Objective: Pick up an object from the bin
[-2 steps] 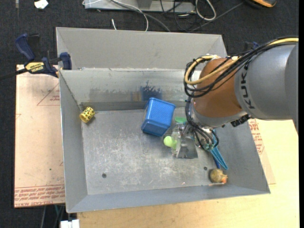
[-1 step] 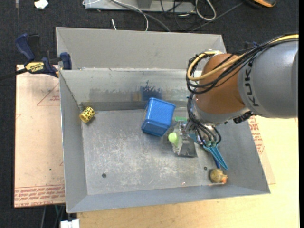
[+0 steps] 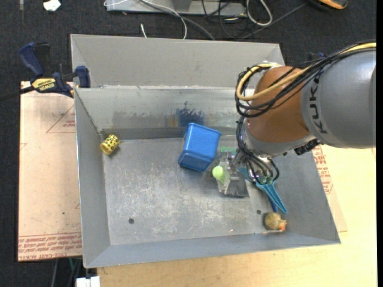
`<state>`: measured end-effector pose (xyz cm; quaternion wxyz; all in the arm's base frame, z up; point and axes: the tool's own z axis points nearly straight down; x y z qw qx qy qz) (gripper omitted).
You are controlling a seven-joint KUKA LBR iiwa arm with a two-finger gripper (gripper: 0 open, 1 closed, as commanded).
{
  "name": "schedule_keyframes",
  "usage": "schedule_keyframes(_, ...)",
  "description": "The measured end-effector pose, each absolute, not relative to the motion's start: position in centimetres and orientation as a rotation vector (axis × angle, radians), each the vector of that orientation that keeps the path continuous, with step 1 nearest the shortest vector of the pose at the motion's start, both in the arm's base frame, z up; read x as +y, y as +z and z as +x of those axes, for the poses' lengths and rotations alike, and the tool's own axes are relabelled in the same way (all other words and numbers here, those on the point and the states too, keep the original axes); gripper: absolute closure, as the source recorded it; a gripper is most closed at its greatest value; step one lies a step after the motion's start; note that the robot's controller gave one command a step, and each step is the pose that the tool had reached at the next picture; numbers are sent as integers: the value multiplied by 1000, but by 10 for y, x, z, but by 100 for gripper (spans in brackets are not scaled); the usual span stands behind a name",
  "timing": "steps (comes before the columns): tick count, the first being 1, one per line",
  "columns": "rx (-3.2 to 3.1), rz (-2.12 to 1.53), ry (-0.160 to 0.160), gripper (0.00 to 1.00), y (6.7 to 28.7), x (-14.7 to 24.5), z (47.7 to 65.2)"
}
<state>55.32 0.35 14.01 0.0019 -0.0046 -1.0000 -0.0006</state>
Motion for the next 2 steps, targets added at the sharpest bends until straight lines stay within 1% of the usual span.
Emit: schedule_keyframes(2, -3139, -13, -3, 100, 172, 4, 554)
